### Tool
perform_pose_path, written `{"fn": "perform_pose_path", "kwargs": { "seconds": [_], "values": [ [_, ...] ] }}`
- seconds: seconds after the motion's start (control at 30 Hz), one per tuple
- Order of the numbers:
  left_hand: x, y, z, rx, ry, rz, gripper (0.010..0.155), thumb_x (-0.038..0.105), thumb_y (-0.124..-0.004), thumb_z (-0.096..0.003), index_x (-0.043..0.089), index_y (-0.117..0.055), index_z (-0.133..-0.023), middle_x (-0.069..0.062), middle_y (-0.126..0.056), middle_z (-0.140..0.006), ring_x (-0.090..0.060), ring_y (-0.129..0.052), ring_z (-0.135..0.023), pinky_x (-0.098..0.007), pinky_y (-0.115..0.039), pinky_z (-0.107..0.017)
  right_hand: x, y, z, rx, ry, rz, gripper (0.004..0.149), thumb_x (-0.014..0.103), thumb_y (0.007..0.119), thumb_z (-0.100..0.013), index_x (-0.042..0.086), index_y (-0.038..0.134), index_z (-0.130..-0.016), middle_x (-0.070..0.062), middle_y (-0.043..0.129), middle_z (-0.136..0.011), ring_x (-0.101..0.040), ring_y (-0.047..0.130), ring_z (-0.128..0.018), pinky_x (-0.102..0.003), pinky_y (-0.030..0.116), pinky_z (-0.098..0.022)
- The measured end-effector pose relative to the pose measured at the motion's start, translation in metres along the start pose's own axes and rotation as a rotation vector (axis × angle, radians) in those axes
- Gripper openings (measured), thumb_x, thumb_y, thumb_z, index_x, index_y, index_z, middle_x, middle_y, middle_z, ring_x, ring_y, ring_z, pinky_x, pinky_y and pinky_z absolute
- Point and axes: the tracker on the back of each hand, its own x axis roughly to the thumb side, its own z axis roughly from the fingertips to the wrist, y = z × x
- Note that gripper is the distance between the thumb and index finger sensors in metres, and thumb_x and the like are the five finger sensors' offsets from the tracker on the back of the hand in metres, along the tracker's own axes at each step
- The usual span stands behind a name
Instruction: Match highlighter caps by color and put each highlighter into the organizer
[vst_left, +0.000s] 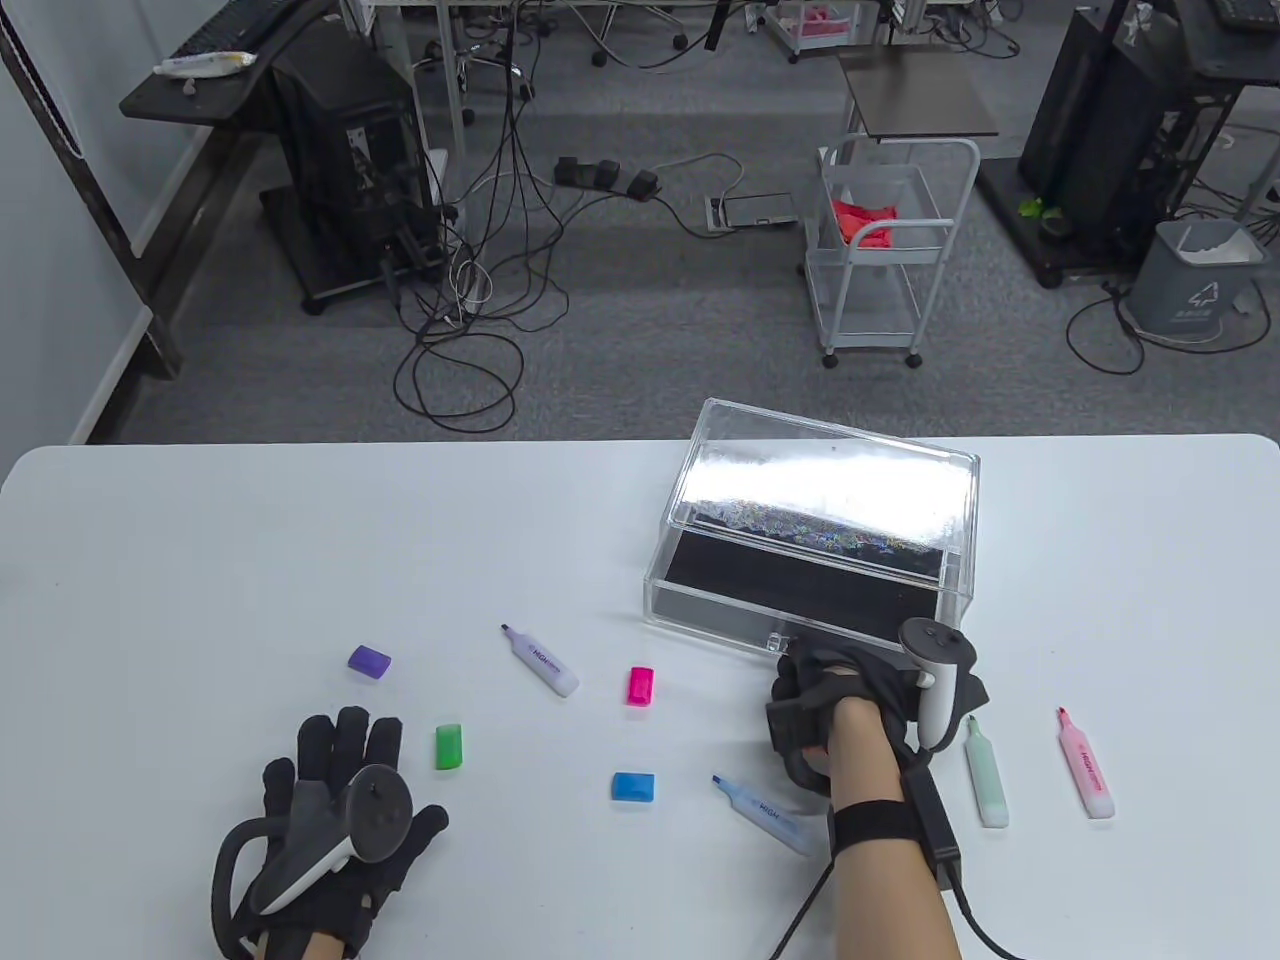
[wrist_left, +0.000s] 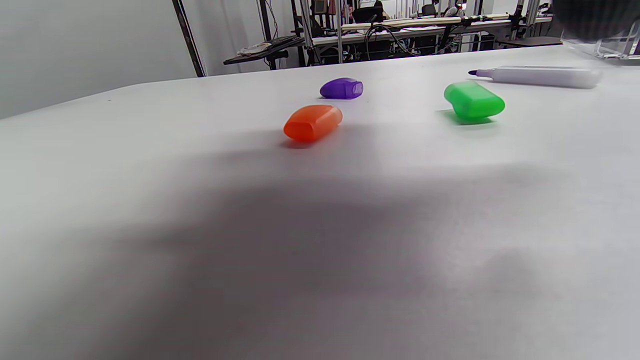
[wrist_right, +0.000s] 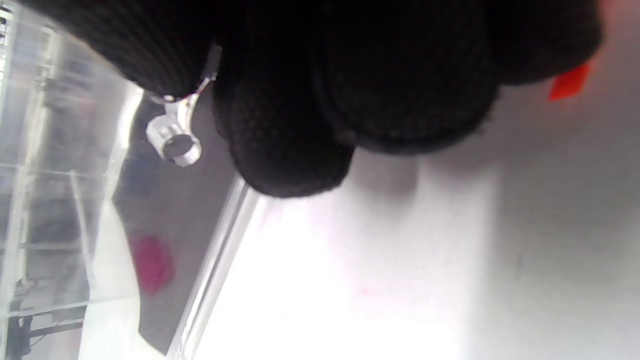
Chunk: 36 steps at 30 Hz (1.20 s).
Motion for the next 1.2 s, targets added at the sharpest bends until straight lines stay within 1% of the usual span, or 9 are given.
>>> {"fn": "perform_pose_path", "kwargs": {
  "seconds": [0.17, 0.23, 0.33, 0.47, 0.57, 0.73, 0.93, 1.0, 1.2],
  "values": [
    [0.001, -0.001, -0.001, -0.001, -0.005, -0.001, 0.094, 0.077, -0.049, -0.0579, 0.027, 0.000, -0.120, -0.004, 0.009, -0.123, -0.043, 0.002, -0.119, -0.069, -0.018, -0.081, 0.003, 0.002, 0.005, -0.015, -0.028, 0.042, 0.047, 0.042, 0.085, -0.042, 0.009, 0.099, -0.071, -0.011, 0.110, -0.047, -0.024, 0.103, -0.028, -0.050, 0.083, -0.034],
    [0.000, -0.001, -0.001, -0.001, -0.005, 0.001, 0.094, 0.077, -0.049, -0.0579, 0.027, 0.000, -0.120, -0.004, 0.009, -0.123, -0.043, 0.002, -0.119, -0.069, -0.018, -0.081, 0.008, 0.001, 0.011, -0.062, -0.070, 0.110, 0.053, 0.044, 0.083, -0.042, 0.006, 0.095, -0.076, -0.018, 0.108, -0.057, -0.029, 0.102, -0.035, -0.053, 0.081, -0.038],
    [0.000, -0.001, -0.001, -0.004, -0.004, 0.005, 0.094, 0.077, -0.049, -0.0579, 0.027, 0.000, -0.120, -0.004, 0.009, -0.123, -0.043, 0.002, -0.119, -0.069, -0.018, -0.081, 0.017, -0.002, 0.024, -0.080, -0.128, 0.221, 0.061, 0.048, 0.081, -0.042, 0.004, 0.088, -0.083, -0.023, 0.102, -0.069, -0.035, 0.100, -0.046, -0.057, 0.077, -0.044],
    [0.000, -0.001, -0.002, -0.002, -0.006, 0.002, 0.094, 0.077, -0.049, -0.0579, 0.027, 0.000, -0.120, -0.004, 0.009, -0.123, -0.043, 0.002, -0.119, -0.069, -0.018, -0.081, 0.032, -0.009, 0.053, -0.139, -0.271, 0.462, 0.065, 0.048, 0.079, -0.043, 0.007, 0.079, -0.092, -0.023, 0.092, -0.084, -0.039, 0.094, -0.063, -0.061, 0.070, -0.053],
    [0.002, -0.001, -0.003, -0.006, -0.012, -0.003, 0.094, 0.077, -0.049, -0.0579, 0.027, 0.000, -0.120, -0.004, 0.009, -0.123, -0.043, 0.002, -0.119, -0.069, -0.018, -0.081, 0.039, -0.012, 0.076, -0.161, -0.388, 0.631, 0.061, 0.045, 0.080, -0.043, 0.012, 0.077, -0.095, -0.020, 0.086, -0.092, -0.042, 0.087, -0.075, -0.064, 0.063, -0.060],
    [0.004, -0.002, -0.004, -0.005, -0.022, -0.011, 0.094, 0.077, -0.049, -0.0580, 0.027, 0.000, -0.120, -0.004, 0.009, -0.123, -0.043, 0.002, -0.119, -0.069, -0.018, -0.081, 0.031, -0.018, 0.105, -0.252, -0.527, 0.922, 0.058, 0.041, 0.083, -0.043, 0.022, 0.073, -0.098, -0.012, 0.076, -0.103, -0.042, 0.072, -0.094, -0.067, 0.053, -0.067],
    [0.008, -0.003, -0.004, -0.007, -0.037, -0.022, 0.094, 0.077, -0.049, -0.0580, 0.027, 0.000, -0.120, -0.004, 0.009, -0.123, -0.043, 0.002, -0.119, -0.069, -0.018, -0.081, 0.009, -0.018, 0.101, -0.268, -0.521, 1.083, 0.062, 0.036, 0.086, -0.043, 0.028, 0.065, -0.101, -0.005, 0.065, -0.110, -0.039, 0.056, -0.105, -0.067, 0.049, -0.069],
    [0.009, -0.003, -0.005, -0.008, -0.043, -0.025, 0.094, 0.077, -0.049, -0.0579, 0.027, 0.000, -0.120, -0.004, 0.009, -0.123, -0.043, 0.002, -0.119, -0.069, -0.018, -0.081, -0.001, -0.016, 0.095, -0.272, -0.496, 1.154, 0.063, 0.036, 0.086, -0.043, 0.030, 0.062, -0.101, -0.004, 0.062, -0.112, -0.038, 0.054, -0.106, -0.067, 0.048, -0.070],
    [0.012, -0.006, -0.007, -0.019, -0.053, -0.036, 0.094, 0.077, -0.049, -0.0580, 0.027, 0.000, -0.120, -0.004, 0.009, -0.123, -0.043, 0.002, -0.119, -0.069, -0.018, -0.081, -0.019, -0.008, 0.079, -0.270, -0.472, 1.240, 0.067, 0.035, 0.087, -0.042, 0.032, 0.058, -0.102, -0.002, 0.058, -0.113, -0.037, 0.050, -0.107, -0.067, 0.047, -0.071]
  ]
}}
